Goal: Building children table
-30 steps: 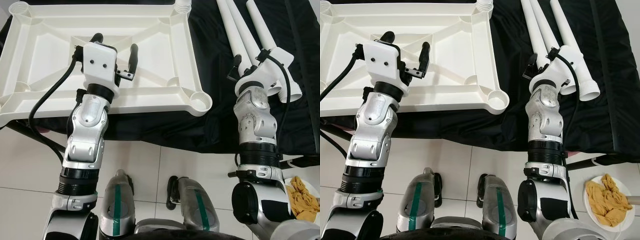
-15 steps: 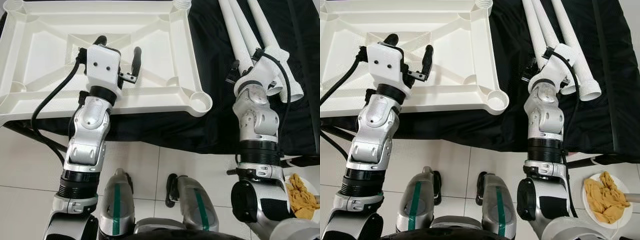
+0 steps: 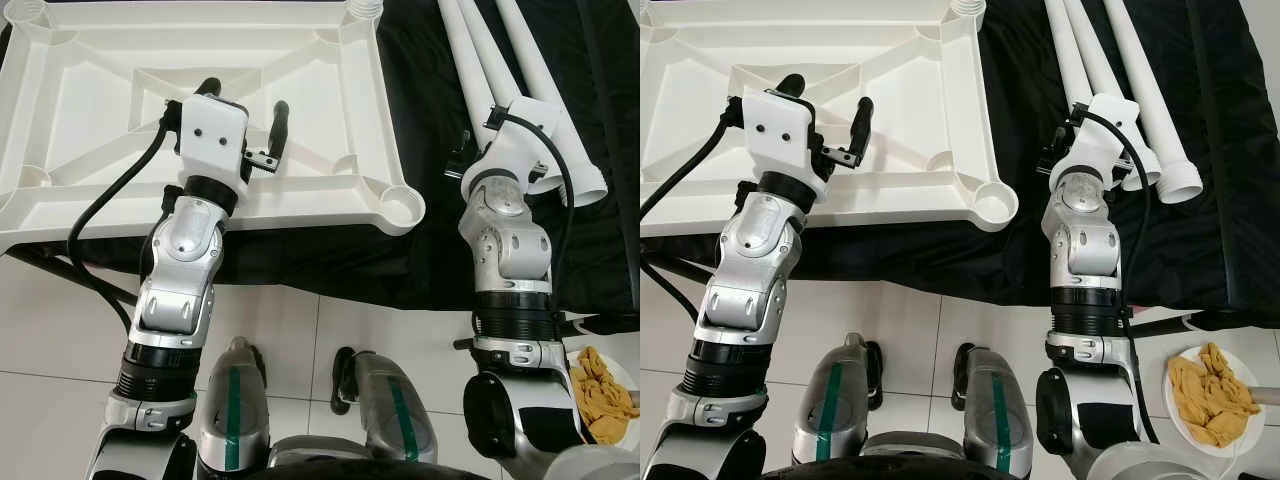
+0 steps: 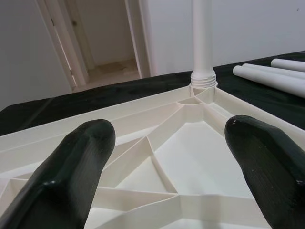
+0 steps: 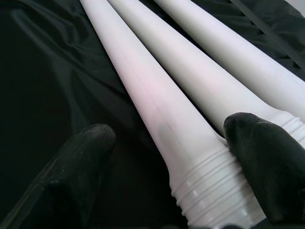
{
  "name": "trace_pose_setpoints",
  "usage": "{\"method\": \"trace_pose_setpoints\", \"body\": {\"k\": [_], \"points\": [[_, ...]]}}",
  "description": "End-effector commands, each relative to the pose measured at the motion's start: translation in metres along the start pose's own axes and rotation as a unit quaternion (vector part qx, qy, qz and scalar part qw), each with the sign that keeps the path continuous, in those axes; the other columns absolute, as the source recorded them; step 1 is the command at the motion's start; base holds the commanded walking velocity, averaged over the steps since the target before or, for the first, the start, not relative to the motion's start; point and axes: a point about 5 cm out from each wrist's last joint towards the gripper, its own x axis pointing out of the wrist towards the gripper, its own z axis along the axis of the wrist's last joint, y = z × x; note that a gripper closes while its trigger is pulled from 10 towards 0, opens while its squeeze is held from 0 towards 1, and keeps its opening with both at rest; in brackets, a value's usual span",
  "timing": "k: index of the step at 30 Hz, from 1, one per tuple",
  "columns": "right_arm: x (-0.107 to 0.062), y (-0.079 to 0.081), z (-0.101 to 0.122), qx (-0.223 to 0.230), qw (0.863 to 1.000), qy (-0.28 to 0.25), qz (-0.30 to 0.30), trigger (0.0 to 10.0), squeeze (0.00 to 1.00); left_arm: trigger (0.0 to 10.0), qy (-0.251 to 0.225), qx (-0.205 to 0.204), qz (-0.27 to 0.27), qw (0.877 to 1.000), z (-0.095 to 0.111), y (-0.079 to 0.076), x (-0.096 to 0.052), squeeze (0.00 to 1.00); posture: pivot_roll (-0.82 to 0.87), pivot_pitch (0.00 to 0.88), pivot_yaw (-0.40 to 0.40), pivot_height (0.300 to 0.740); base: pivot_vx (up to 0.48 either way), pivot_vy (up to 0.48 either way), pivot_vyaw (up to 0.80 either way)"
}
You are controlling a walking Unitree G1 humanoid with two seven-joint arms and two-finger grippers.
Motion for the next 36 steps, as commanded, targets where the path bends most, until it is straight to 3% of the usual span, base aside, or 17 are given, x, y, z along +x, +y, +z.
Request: {"method": "trace_pose_setpoints", "body": {"k": [1, 9, 17, 23, 33, 36], "points": [[-0.001, -0.003, -0.008, -0.018, 0.999, 0.012, -0.027, 10.0, 0.0, 10.0, 0.008, 0.0, -0.01, 1.0, -0.002, -0.002, -0.002, 0.0, 0.08, 0.122, -0.018, 0.74, 0.0, 0.0, 0.0], [-0.005, -0.008, 0.008, 0.021, 0.998, -0.034, -0.04, 10.0, 0.0, 10.0, 0.009, -0.003, -0.013, 1.0, -0.001, -0.004, -0.002, 0.0, 0.08, 0.122, -0.016, 0.74, 0.0, 0.0, 0.0], [-0.008, -0.006, 0.007, 0.02, 0.999, -0.024, -0.028, 10.0, 0.0, 10.0, 0.009, -0.003, -0.014, 1.0, -0.001, -0.005, -0.001, 0.0, 0.08, 0.122, -0.015, 0.74, 0.0, 0.0, 0.0], [-0.022, 0.006, -0.014, 0.023, 0.998, 0.048, -0.014, 10.0, 0.0, 10.0, 0.008, -0.003, -0.015, 1.0, 0.0, -0.005, -0.001, 0.0, 0.07, 0.125, -0.013, 0.74, 0.0, 0.0, 0.0], [-0.022, 0.004, -0.041, 0.019, 0.991, 0.128, -0.034, 10.0, 0.0, 10.0, 0.008, -0.005, -0.017, 1.0, 0.001, -0.007, -0.001, 0.0, 0.07, 0.13, -0.01, 0.74, 0.0, 0.0, 0.0], [-0.021, 0.003, -0.041, 0.022, 0.991, 0.128, -0.034, 10.0, 0.0, 10.0, 0.009, -0.004, -0.016, 1.0, 0.001, -0.007, -0.001, 0.0, 0.07, 0.131, -0.01, 0.74, 0.0, 0.0, 0.0]]}}
